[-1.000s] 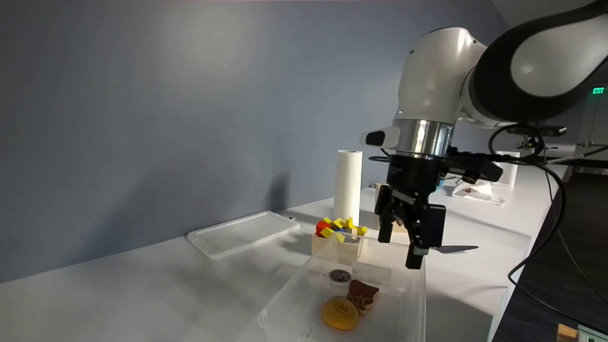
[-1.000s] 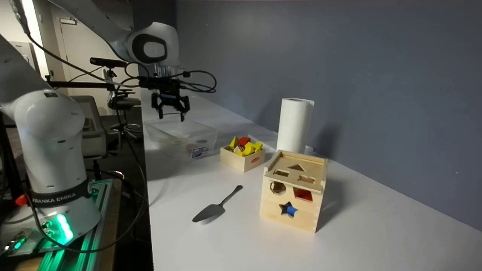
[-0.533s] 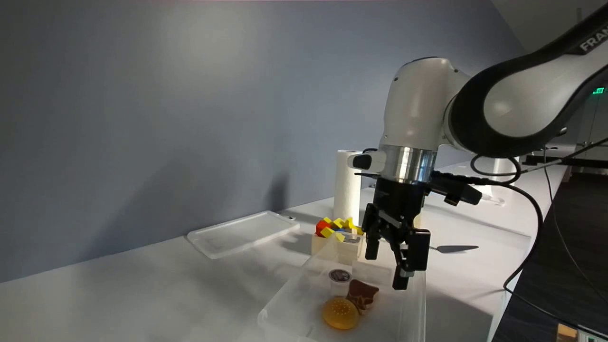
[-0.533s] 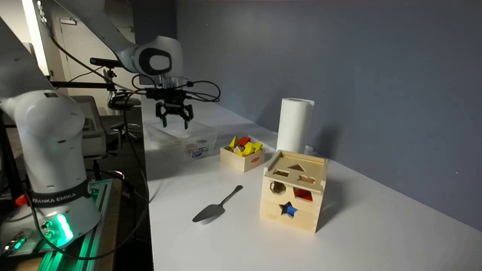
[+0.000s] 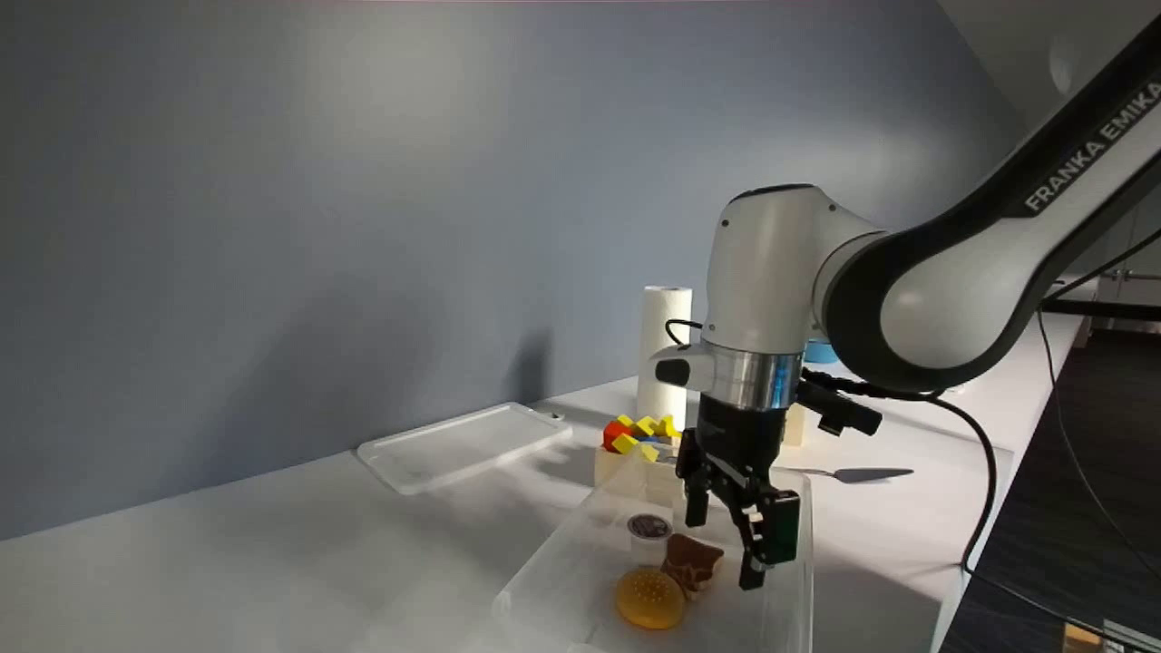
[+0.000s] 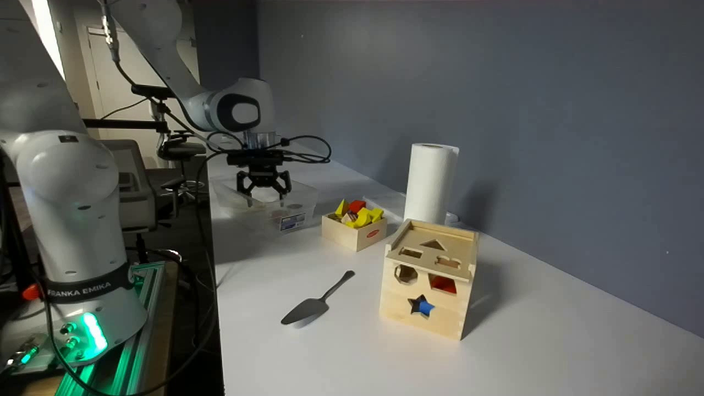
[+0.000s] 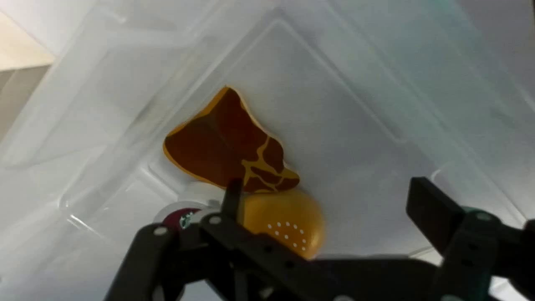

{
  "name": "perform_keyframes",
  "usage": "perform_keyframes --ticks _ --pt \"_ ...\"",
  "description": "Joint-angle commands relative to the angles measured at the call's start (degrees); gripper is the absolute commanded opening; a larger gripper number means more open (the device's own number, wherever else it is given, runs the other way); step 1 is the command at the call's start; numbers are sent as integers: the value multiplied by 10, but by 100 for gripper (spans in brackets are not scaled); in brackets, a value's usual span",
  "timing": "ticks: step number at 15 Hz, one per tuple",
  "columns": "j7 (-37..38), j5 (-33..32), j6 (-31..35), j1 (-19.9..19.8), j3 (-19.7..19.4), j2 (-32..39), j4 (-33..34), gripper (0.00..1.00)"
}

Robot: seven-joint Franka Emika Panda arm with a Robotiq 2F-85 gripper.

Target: Remove the brown object from the basket

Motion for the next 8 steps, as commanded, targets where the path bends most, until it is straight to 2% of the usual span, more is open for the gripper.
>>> perform_keyframes --ticks 1,2,8 --pt "-23 -37 54 -28 11 45 8 100" --pt "-15 -11 24 -20 12 19 1 100" --pt "-22 -29 47 -32 15 44 5 100"
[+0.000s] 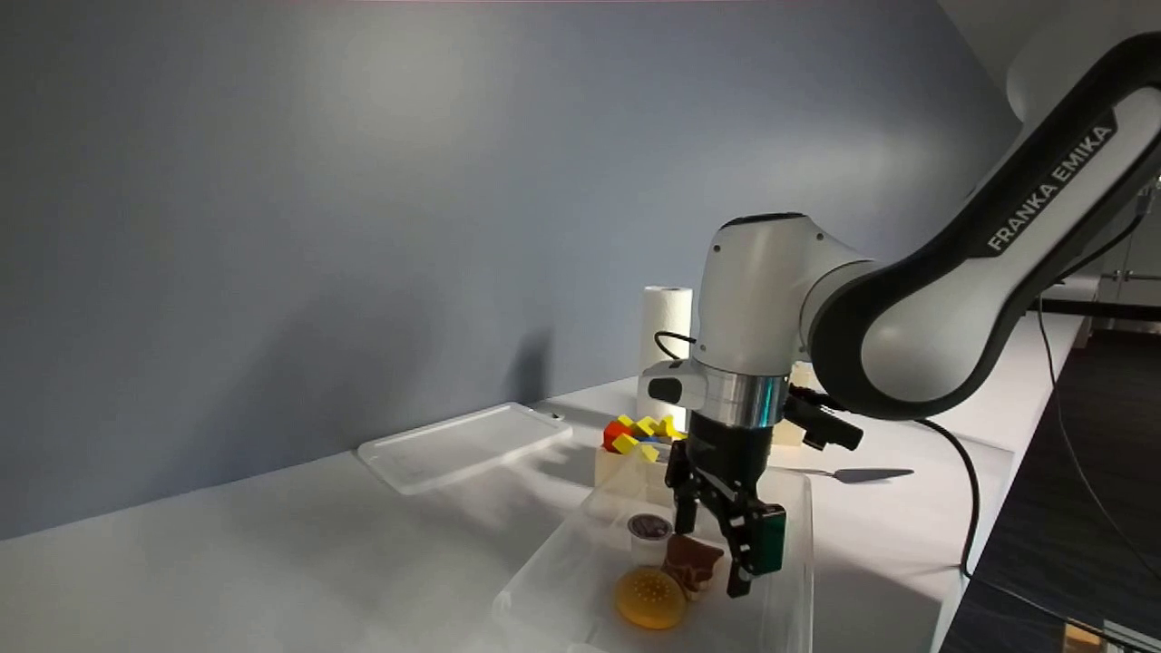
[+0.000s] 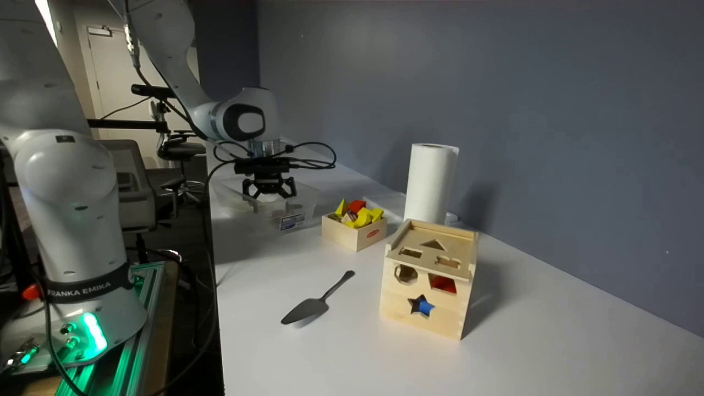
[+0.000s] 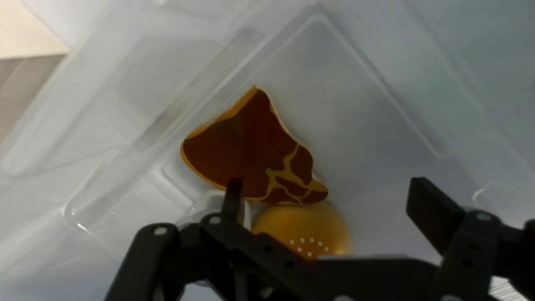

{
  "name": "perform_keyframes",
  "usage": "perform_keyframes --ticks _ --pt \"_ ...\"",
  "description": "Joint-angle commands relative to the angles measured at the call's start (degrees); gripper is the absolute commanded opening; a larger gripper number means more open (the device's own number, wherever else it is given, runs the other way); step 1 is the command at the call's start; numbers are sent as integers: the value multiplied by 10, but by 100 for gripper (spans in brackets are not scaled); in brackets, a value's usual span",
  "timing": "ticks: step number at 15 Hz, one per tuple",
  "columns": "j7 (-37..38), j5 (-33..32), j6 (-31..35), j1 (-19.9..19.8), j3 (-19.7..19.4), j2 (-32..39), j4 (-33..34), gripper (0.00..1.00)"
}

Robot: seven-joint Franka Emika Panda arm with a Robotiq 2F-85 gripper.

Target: Remove the brown object from the basket

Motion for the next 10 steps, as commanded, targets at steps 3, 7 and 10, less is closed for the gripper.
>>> perform_keyframes --ticks 3,7,10 --pt "-23 -28 31 -27 9 17 2 100" --pt "-50 -53 71 -44 8 38 1 100" --pt "-58 -76 83 -57 10 54 4 100"
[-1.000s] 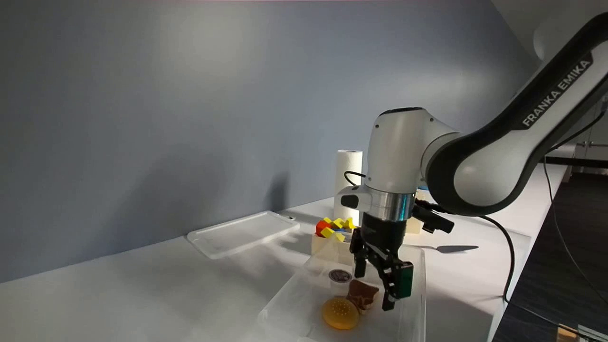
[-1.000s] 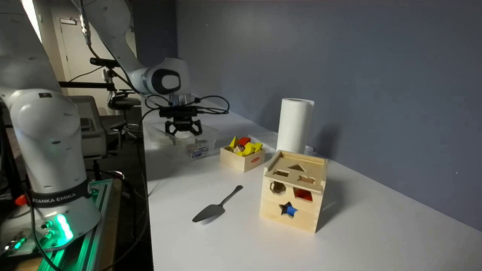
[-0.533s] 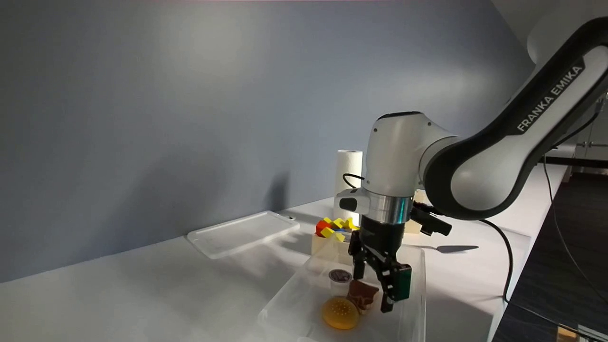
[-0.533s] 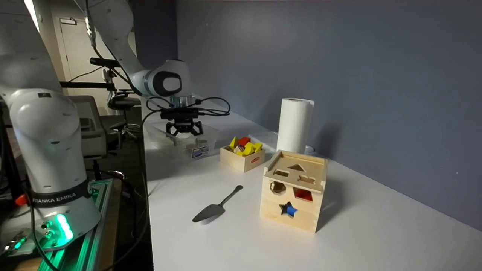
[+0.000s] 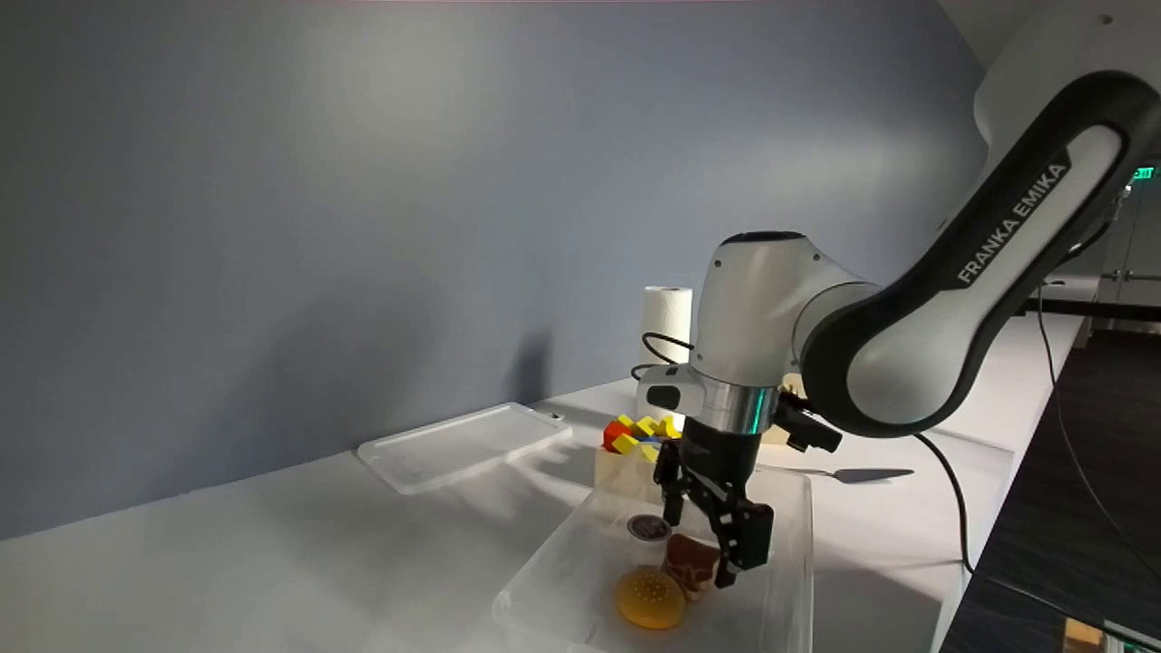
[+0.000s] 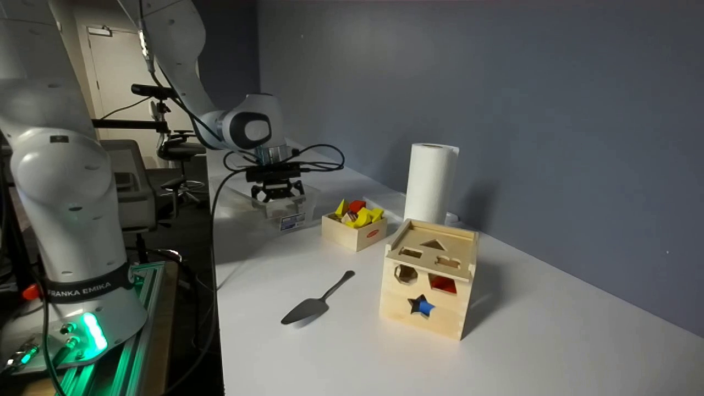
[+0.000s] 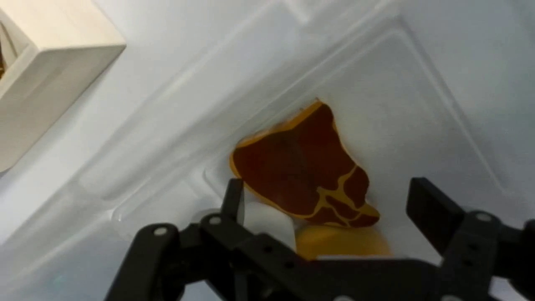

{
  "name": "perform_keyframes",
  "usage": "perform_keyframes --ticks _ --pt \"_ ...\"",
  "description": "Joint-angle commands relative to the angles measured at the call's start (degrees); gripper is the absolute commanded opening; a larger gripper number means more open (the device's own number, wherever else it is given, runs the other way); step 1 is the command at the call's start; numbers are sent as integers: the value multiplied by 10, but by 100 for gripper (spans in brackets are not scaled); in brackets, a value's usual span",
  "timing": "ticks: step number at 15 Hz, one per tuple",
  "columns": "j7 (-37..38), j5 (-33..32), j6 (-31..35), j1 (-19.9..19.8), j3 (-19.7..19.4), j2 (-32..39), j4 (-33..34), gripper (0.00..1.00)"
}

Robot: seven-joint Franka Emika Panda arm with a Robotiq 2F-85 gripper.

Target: Remove the brown object from the basket

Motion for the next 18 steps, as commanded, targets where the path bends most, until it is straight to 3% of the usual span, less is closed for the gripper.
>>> perform_keyframes --ticks 1,5,11,18 --pt "-15 -39 21 -24 8 25 4 100" --pt "-38 -43 28 -29 10 40 7 100" --pt "-69 -50 98 -28 21 61 9 100" --pt "-80 -85 75 -38 26 75 10 100"
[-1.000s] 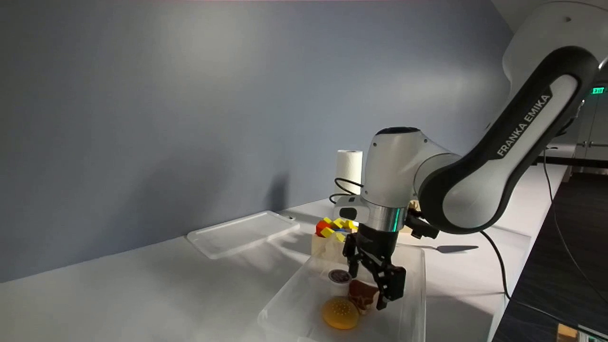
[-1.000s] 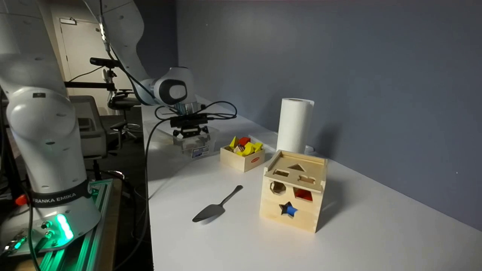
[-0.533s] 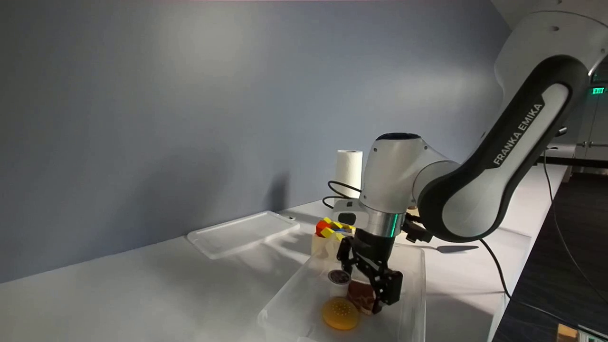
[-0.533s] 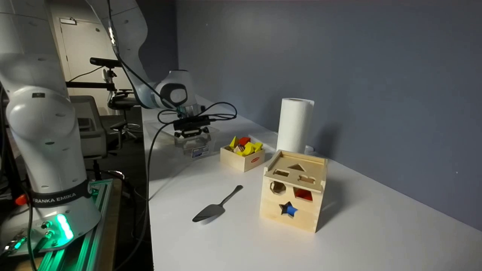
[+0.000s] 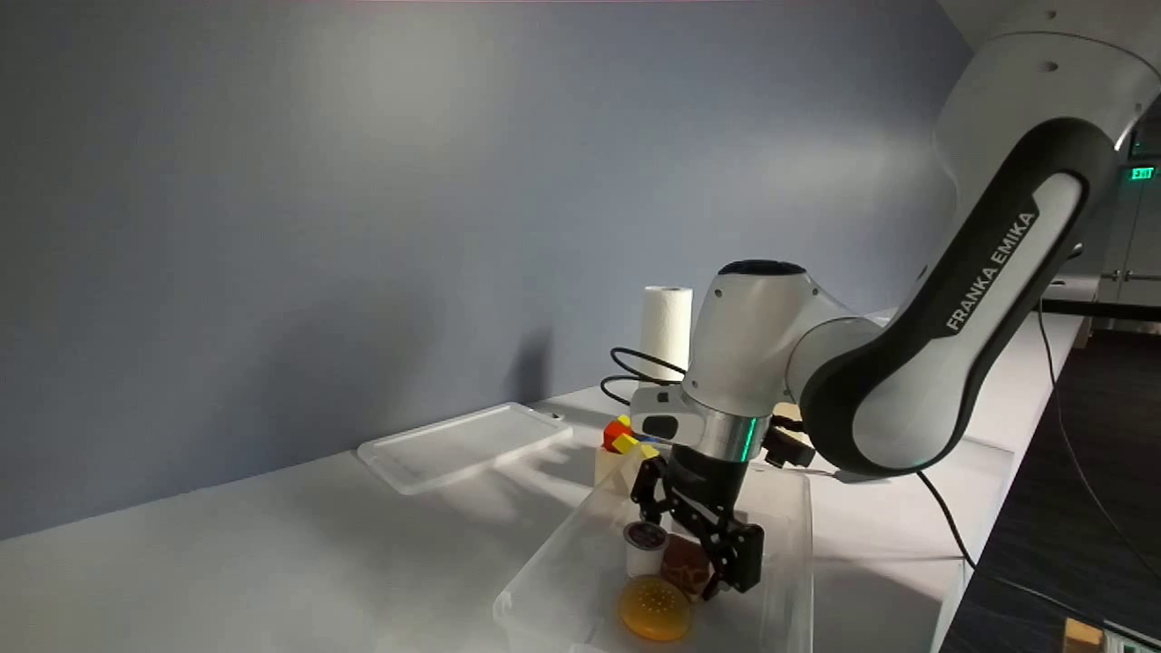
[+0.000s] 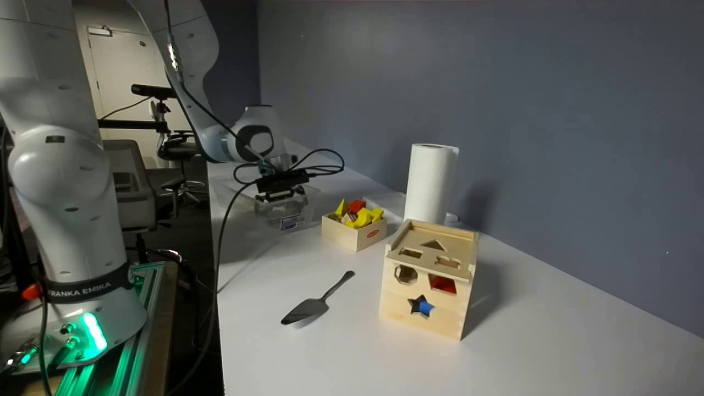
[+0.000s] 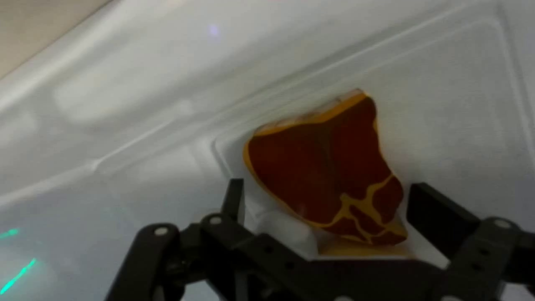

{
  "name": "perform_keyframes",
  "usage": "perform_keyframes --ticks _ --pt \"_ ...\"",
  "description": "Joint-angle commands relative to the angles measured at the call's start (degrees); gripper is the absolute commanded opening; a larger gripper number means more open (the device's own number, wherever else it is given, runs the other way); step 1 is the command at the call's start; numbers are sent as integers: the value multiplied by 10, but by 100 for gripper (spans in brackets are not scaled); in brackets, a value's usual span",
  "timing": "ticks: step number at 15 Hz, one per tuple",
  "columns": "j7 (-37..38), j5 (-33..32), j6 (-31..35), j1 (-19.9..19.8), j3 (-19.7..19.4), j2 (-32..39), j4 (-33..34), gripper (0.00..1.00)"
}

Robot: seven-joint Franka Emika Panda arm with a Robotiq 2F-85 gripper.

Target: Remove the brown object from the basket

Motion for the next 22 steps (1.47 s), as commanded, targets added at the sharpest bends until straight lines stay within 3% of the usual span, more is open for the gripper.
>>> perform_keyframes --ticks 1,2,3,8,15,22 --pt "-15 -27 -16 -16 8 21 6 100" --pt "-17 -28 -17 -17 9 23 6 100" --pt "-21 -30 -21 -18 9 24 7 78" --pt "-27 -32 -22 -20 12 15 10 49" --pt "0 -40 -42 -19 18 -49 18 35" --pt "11 -17 -46 -10 16 -95 13 35"
